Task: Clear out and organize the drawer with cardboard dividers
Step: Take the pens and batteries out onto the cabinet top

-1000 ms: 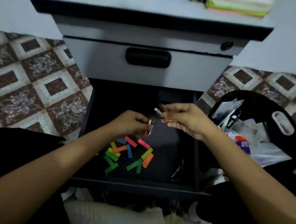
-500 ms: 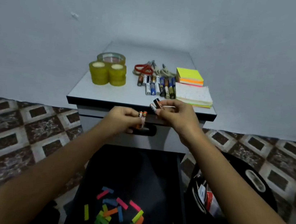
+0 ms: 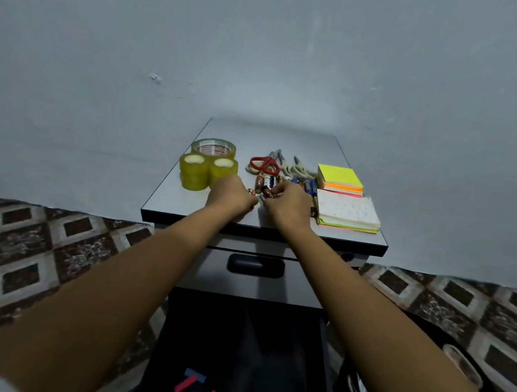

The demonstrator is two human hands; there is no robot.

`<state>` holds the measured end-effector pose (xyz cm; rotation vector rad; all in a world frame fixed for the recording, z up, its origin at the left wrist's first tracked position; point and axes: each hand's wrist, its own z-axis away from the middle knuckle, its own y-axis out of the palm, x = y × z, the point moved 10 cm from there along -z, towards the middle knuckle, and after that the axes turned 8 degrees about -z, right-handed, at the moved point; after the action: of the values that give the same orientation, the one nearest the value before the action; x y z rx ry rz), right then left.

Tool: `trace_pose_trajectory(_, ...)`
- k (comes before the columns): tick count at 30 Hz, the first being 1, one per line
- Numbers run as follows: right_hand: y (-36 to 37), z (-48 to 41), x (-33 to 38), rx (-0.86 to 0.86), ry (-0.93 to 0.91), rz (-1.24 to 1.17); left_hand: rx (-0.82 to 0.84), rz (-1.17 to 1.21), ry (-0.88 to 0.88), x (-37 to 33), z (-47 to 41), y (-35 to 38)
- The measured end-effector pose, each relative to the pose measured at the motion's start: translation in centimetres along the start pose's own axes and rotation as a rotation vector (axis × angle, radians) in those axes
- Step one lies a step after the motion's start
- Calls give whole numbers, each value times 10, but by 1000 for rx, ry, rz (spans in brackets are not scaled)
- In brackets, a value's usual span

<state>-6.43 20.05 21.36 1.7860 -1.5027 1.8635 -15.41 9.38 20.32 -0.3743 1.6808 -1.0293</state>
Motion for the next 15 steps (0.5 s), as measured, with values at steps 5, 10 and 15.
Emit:
trace_pose_trajectory(5,8,7,12,-25,-156,157,-43,-73,35,1,-4,-1)
trace_pose_trajectory(10,11,17,17,-20,-258,267,-61,-113,122,3,-2,-5)
trace_pose_trajectory(15,11,20,18,-4,-305,337,-13,-125,258,1,7,-4)
